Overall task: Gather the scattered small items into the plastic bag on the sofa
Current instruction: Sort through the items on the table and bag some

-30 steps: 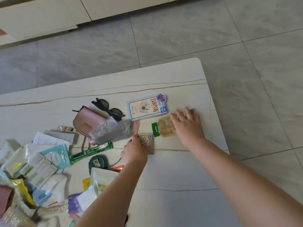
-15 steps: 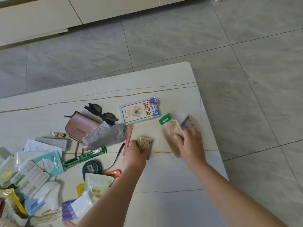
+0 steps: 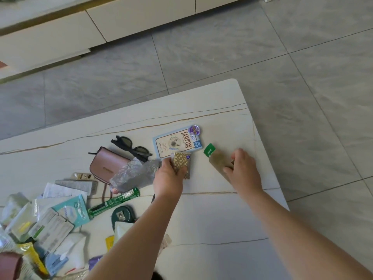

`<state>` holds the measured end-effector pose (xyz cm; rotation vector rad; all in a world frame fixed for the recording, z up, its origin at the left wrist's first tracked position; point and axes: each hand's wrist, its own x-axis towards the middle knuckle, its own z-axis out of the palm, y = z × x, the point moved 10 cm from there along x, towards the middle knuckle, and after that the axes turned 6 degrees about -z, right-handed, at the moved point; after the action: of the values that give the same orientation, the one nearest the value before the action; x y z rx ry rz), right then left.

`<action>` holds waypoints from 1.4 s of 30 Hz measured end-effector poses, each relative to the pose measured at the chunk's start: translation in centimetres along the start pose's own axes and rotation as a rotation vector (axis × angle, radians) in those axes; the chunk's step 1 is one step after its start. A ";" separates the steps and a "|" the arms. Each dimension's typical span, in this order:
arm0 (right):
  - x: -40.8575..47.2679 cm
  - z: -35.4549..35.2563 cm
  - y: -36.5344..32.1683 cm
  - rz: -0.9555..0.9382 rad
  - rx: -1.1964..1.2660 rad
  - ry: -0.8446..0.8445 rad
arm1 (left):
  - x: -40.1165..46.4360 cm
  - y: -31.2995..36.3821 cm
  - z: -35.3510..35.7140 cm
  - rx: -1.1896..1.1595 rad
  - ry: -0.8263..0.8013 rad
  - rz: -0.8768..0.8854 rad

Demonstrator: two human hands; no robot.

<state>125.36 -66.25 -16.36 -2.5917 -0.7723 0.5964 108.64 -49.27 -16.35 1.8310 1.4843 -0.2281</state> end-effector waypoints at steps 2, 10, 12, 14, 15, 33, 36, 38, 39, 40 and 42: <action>-0.8 1.5 0.2 0.011 -0.087 -0.104 | 1.2 0.7 -1.1 0.077 0.051 0.011; -1.5 3.4 0.5 0.023 -0.268 -0.138 | 5.7 3.8 -1.4 0.230 0.088 0.039; -1.3 3.5 0.6 0.024 -0.280 -0.128 | 6.6 3.7 -1.3 0.226 0.087 0.036; -1.1 3.5 0.6 0.011 -0.293 -0.119 | 7.6 3.6 -1.0 0.285 0.055 0.064; -1.0 3.6 0.6 0.000 -0.300 -0.116 | 8.1 3.6 -0.7 0.321 0.027 0.085; -5.6 3.2 4.3 0.321 0.291 -0.102 | 0.5 2.7 4.6 0.612 -0.171 0.106; -8.0 2.7 5.2 0.441 0.511 -0.080 | -2.2 2.3 5.7 0.358 -0.281 0.093; -9.5 1.7 5.5 0.473 0.600 -0.066 | -4.1 1.6 5.8 0.094 -0.357 0.016; -10.2 1.1 5.6 0.487 0.644 -0.064 | -5.2 1.3 5.7 -0.014 -0.387 -0.029; -11.0 0.4 5.6 0.503 0.694 -0.062 | -6.3 1.1 5.5 -0.098 -0.409 -0.068; -12.7 -1.1 5.6 0.543 0.805 -0.058 | -8.5 1.1 4.7 -0.185 -0.433 -0.108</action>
<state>118.61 -78.31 -14.30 -1.9902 0.1839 0.9045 108.45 -58.87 -14.39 1.4440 1.2522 -0.4902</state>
